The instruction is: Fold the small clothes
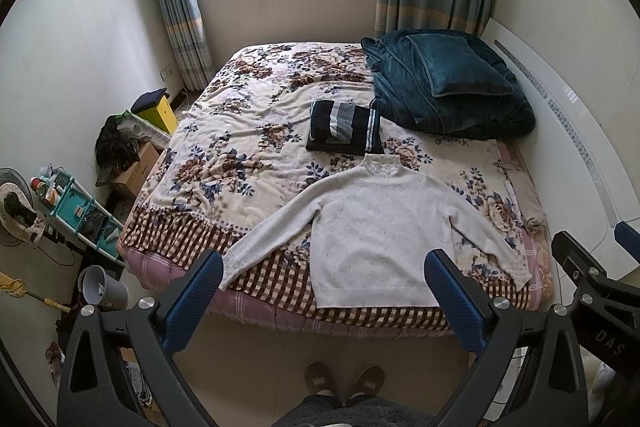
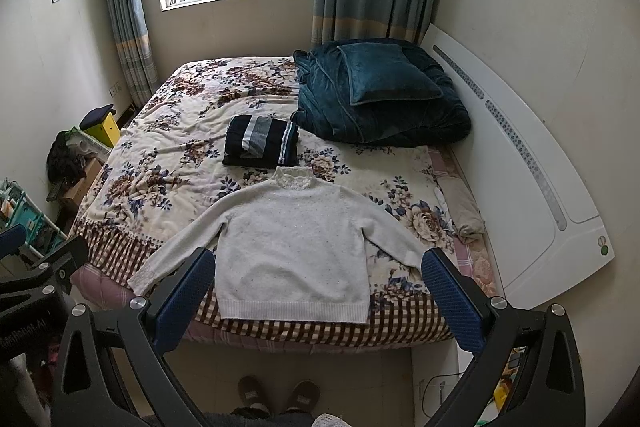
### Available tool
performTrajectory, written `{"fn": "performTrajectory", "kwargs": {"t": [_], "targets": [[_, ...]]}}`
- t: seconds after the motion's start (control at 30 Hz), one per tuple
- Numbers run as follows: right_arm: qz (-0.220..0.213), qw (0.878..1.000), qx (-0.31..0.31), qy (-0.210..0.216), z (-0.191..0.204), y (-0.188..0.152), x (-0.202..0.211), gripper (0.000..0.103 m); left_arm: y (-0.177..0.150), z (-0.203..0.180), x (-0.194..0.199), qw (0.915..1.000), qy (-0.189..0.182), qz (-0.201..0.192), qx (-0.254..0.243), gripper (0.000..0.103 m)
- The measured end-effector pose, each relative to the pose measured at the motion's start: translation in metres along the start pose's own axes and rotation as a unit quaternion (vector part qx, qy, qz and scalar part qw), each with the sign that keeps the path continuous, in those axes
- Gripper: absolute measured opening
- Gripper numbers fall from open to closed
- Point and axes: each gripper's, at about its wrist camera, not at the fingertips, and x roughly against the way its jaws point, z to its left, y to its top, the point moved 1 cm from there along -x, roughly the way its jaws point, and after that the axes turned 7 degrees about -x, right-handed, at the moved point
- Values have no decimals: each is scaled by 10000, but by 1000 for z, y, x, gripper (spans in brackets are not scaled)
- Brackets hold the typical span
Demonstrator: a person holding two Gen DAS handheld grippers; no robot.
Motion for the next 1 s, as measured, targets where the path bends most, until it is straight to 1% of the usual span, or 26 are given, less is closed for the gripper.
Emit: {"fn": "performTrajectory", "kwargs": {"t": [0.4, 0.5, 0.57, 0.63, 0.67, 0.77, 0.8, 0.87, 0.9, 0.93, 1.0], "targets": [[66, 10000, -5, -46, 4, 6, -6, 103, 2, -2, -3, 10000, -22, 7, -10, 103], [98, 9998, -124, -112, 0, 3, -15, 103, 7, -4, -11, 10000, -57, 0, -58, 103], [137, 9993, -270, -209, -4, 1, -26, 103, 7, -4, -23, 9999, 37, -99, -122, 103], [202, 9979, -482, -375, -12, 0, -44, 103, 11, -5, -42, 9996, 128, -142, -203, 103], [226, 9964, -639, -512, -21, -1, -58, 103, 12, -8, -56, 9993, 191, -166, -258, 103], [273, 9903, -1015, -909, -47, -6, -100, 103, 16, -20, -102, 9986, 228, -151, -448, 103], [337, 9859, -1179, -1135, -62, -8, -120, 103, 17, -24, -115, 9985, 221, -94, -500, 103], [452, 9783, -1499, -1360, -90, -13, -157, 103, 22, -39, -150, 9979, 179, 28, -627, 103], [614, 9709, -1716, -1555, -110, -18, -183, 103, 25, -46, -166, 9972, 207, 124, -709, 103], [707, 9672, -1859, -1581, -124, -20, -201, 103, 27, -56, -186, 9964, 178, 251, -790, 103], [915, 9531, -2268, -1783, -165, -31, -250, 103, 31, -74, -222, 9951, 175, 378, -901, 103]]}}
